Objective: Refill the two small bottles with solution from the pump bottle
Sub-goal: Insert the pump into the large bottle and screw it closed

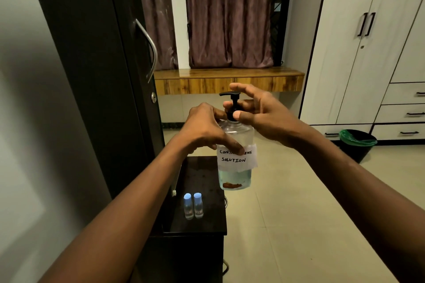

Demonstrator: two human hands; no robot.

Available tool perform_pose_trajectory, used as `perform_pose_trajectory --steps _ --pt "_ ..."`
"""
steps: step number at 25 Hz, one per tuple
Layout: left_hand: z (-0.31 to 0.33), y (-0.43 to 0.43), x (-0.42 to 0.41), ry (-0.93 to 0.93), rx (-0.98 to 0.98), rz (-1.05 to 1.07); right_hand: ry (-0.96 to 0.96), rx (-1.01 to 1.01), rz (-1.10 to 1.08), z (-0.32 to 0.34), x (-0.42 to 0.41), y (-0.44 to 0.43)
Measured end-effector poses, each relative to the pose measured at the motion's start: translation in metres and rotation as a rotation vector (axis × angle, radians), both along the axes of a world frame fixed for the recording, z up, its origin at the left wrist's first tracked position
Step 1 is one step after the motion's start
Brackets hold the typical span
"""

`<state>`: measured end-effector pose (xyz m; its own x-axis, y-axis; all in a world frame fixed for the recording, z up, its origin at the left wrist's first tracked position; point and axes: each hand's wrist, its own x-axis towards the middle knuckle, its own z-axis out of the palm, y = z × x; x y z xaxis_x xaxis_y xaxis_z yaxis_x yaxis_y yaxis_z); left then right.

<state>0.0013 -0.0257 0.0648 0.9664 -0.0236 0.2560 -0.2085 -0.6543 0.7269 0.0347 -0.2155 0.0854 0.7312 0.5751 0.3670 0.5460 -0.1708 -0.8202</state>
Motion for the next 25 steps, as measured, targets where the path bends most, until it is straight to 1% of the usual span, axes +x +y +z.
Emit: perform_pose_trajectory --steps 3,7,10,12,15,17,22,25 --pt "-0.001 0.001 -0.003 0.022 0.007 -0.015 -0.167 -0.026 -0.153 0.001 -0.003 0.002" --pt "-0.007 0.001 -0.003 0.058 0.013 0.000 -0.241 -0.049 -0.183 -0.004 -0.005 0.010" --pt "-0.009 0.003 0.001 0.037 0.020 0.039 -0.382 -0.045 -0.212 -0.012 -0.003 0.019" --pt "-0.008 0.008 0.004 0.013 0.035 0.050 -0.461 -0.066 -0.210 -0.014 0.001 0.024" --pt "-0.007 0.018 0.009 0.020 0.084 0.066 -0.486 -0.152 -0.108 -0.006 0.010 0.030" --pt "-0.010 0.024 0.014 0.040 0.119 0.084 -0.540 -0.198 -0.078 0.000 0.016 0.036" --pt "-0.025 0.034 0.029 0.039 0.174 0.158 -0.715 -0.264 -0.209 -0.002 0.036 0.064" --pt "-0.031 0.043 0.037 0.044 0.183 0.188 -0.768 -0.319 -0.308 -0.008 0.044 0.076"
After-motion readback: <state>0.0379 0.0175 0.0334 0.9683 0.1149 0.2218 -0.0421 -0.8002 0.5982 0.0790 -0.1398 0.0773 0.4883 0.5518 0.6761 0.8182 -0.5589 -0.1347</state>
